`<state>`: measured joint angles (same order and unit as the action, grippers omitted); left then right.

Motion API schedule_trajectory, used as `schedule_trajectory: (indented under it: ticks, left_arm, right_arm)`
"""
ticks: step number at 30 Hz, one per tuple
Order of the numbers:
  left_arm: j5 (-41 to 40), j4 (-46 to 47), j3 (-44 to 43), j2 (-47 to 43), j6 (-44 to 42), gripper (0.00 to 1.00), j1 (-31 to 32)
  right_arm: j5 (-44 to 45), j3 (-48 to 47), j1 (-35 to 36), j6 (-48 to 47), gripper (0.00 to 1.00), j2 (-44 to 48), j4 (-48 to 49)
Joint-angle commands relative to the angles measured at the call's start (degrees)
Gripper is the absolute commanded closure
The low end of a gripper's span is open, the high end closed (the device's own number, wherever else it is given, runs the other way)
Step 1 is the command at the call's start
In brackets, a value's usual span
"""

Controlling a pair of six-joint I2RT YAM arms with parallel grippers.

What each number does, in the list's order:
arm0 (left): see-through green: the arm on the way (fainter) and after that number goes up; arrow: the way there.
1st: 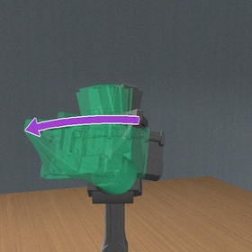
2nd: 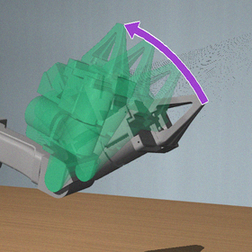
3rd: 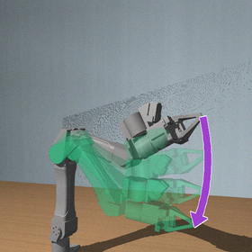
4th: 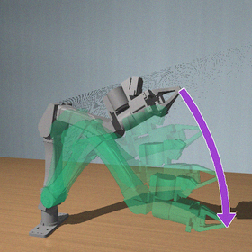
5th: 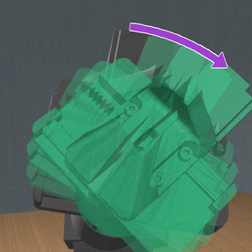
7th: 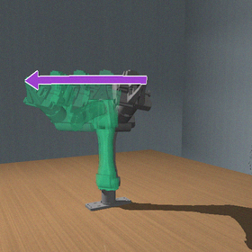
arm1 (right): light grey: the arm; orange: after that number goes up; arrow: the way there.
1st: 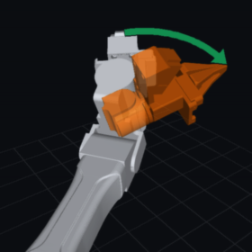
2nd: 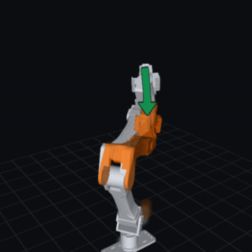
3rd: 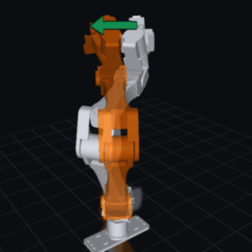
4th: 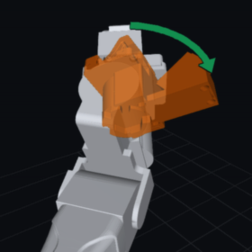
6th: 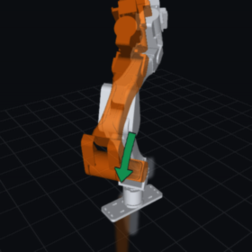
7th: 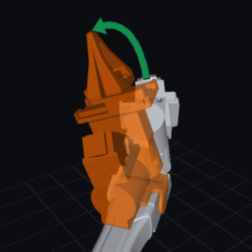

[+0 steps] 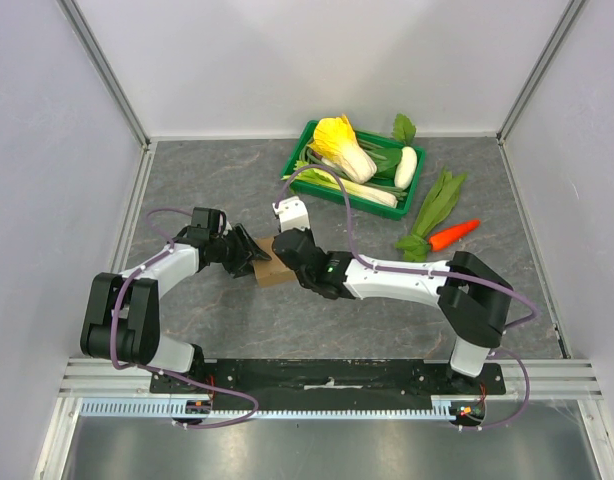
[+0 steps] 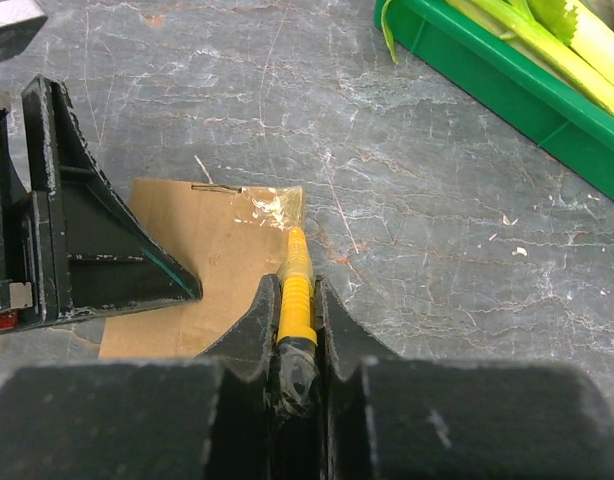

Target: Unpack the express box

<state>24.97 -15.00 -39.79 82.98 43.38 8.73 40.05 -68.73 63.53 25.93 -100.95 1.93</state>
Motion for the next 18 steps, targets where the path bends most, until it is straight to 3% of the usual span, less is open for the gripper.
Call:
schedule_trajectory:
  ticks: [1,18]
  left_arm:
    - [-7.0,-9.3,3.4,2.5,-4.1,0.98,0.0]
    - [-7.0,-9.4,3.5,2.4,-3.9,0.98,-0.3]
  right_arm:
    - [2.1,-2.6,0.2,0.6,1.0,-0.8,1.4]
    - [2.7,-2.8,0.2,1.9,1.0,-2.8,-1.8]
